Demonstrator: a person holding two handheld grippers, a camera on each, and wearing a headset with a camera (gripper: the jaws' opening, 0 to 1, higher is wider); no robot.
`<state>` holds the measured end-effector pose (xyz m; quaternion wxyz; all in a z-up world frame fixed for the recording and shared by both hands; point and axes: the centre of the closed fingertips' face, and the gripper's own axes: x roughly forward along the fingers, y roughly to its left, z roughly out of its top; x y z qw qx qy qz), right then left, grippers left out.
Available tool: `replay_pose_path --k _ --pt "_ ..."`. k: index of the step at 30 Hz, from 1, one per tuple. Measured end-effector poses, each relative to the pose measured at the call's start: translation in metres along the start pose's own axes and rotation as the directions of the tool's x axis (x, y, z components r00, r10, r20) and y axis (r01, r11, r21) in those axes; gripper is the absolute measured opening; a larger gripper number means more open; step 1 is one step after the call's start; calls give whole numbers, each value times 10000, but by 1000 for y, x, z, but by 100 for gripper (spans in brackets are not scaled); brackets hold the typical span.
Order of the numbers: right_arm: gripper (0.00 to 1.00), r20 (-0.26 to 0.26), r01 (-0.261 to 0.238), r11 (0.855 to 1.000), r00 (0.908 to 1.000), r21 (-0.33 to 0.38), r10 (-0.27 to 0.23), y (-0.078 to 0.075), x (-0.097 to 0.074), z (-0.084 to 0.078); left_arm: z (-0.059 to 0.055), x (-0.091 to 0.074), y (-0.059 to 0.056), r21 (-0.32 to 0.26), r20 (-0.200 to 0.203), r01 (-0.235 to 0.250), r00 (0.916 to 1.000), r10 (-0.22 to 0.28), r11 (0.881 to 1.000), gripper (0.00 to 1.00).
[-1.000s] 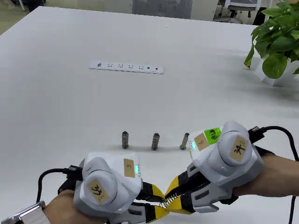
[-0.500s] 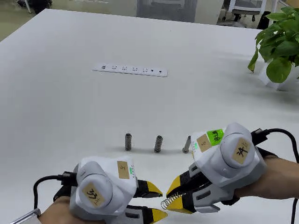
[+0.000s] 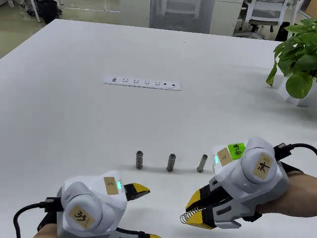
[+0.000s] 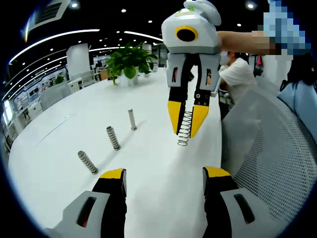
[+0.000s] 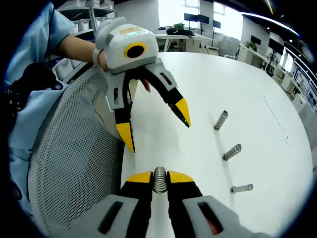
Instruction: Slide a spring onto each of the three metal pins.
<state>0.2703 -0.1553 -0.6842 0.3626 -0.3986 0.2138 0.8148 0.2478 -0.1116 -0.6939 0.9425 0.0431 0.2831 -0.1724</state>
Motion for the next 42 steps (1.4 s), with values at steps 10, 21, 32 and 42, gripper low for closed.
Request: replay_pose_path --k 10,21,32,42 --pt "12 -676 119 9992 9976 -394 -145 -17 -11 -12 1 -13 27 -1148 715 -1192 9892 1279 9862 78" --pt "12 -1456 480 9937 9874 -1012 -625 -55 -35 -15 1 -18 47 -1767 905 -2102 9693 2285 9616 97" --pt "12 -2129 748 9833 9709 -1661 -1098 -95 -51 -18 1 -19 50 -2134 1001 -2258 9628 2512 9505 100" --pt "12 -2823 733 9746 9501 -2114 -1327 -122 -60 -21 0 -23 57 -2528 1093 -2379 9561 2720 9378 100"
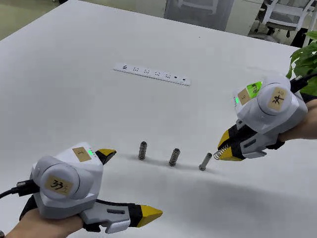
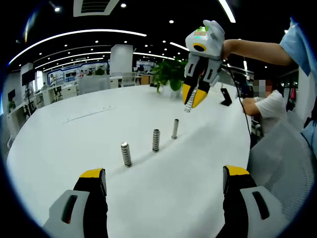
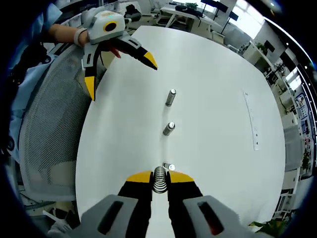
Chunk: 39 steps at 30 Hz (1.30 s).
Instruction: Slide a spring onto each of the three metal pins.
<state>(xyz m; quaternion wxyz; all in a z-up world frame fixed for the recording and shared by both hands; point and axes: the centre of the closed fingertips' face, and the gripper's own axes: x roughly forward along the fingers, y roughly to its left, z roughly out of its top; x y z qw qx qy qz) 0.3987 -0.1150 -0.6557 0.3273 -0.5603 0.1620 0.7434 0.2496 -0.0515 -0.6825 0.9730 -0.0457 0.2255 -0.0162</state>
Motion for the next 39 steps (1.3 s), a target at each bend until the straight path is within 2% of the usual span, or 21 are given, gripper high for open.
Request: replay_pose_path --k 9,16,29,39 --pt "12 -596 -59 9991 9982 -411 35 -11 9 -7 1 -2 5 -187 130 -176 9998 178 9997 100" --pt "12 -742 -164 9989 9972 -446 131 -17 18 -7 0 -3 7 -303 142 -175 9997 180 9994 100" --pt "12 -1283 -537 9954 9908 -793 433 -17 31 -9 -2 -1 4 -244 149 58 9999 -55 9997 100" --pt "12 -1409 -670 9938 9886 -892 540 -17 33 -8 -3 -1 1 -198 75 162 9998 -161 9997 100"
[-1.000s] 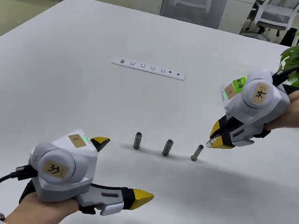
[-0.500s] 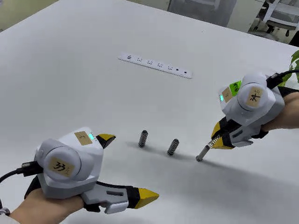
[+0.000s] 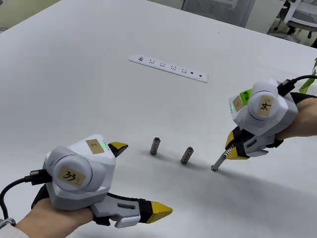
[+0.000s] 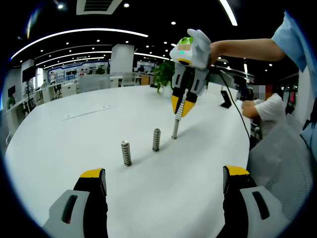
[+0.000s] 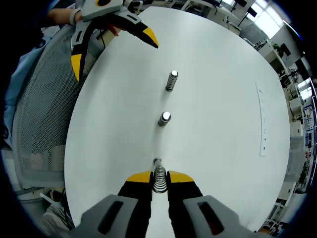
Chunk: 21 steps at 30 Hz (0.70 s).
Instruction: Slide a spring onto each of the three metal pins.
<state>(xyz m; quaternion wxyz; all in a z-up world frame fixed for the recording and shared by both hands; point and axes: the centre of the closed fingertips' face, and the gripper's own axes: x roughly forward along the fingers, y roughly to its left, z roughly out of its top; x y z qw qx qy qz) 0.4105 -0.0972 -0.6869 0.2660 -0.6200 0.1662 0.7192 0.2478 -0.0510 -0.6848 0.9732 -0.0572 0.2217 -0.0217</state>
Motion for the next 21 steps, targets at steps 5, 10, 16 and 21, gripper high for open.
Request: replay_pose_path --k 5,10,16,21 --pt "12 -11 -46 10000 10000 -84 46 1 2 1 -2 0 0 -27 -56 52 10000 -52 10000 100" --pt "13 -120 -108 9997 9999 -214 106 2 4 1 -3 1 -1 -29 -119 110 9999 -110 9999 100" --pt "13 -263 -161 9994 9995 -310 153 3 11 -1 -5 2 -3 -37 -181 197 9996 -198 9998 100" --pt "13 -368 -206 9990 9991 -385 191 5 21 0 -7 2 -2 -86 -259 198 9995 -200 9998 99"
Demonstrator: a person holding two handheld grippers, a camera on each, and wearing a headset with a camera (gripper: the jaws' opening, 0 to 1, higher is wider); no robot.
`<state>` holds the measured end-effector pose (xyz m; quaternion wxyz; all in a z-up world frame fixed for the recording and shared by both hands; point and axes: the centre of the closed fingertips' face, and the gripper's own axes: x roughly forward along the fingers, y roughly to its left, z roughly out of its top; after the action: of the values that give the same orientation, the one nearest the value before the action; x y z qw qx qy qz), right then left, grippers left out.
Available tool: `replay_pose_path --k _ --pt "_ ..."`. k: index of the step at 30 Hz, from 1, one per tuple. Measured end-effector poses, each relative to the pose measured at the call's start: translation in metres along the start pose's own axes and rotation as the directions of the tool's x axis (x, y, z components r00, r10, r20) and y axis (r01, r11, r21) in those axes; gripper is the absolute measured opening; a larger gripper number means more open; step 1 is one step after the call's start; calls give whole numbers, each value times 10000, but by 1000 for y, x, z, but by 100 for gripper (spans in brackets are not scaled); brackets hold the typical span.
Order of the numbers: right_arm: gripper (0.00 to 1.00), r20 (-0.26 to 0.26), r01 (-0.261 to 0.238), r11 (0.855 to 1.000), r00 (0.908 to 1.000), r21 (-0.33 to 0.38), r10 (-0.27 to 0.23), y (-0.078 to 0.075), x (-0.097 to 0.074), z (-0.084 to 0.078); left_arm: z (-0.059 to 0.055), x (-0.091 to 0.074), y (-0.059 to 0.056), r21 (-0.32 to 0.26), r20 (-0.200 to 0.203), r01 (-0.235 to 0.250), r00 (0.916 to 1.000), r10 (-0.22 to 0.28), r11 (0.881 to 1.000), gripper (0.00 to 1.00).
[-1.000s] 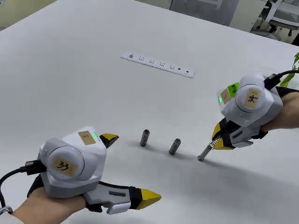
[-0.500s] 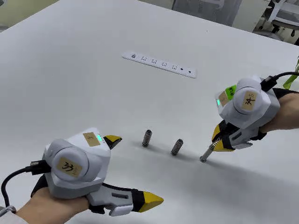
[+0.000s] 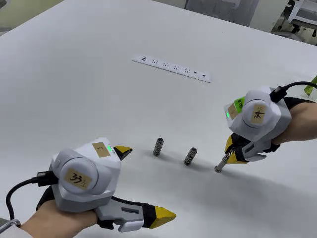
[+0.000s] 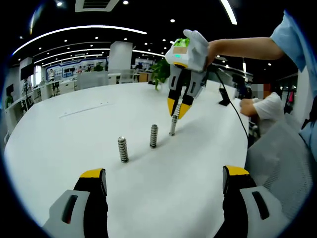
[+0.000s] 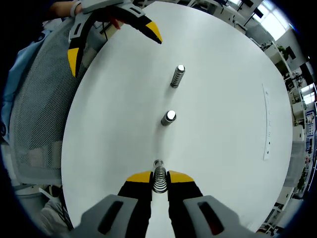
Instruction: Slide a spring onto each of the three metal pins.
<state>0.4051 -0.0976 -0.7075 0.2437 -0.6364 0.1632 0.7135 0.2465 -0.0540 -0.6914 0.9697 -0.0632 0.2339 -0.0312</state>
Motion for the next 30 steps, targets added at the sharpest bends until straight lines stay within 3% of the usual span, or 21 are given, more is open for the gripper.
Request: replay_pose_path --k 14,30 --pt "13 -257 -163 9998 9995 90 166 2 27 -7 -3 1 -2 -26 -142 51 9999 -51 10000 99" --pt "13 -174 -125 9996 9998 235 129 3 35 -5 -5 2 -2 -20 -235 131 9996 -132 9999 99"
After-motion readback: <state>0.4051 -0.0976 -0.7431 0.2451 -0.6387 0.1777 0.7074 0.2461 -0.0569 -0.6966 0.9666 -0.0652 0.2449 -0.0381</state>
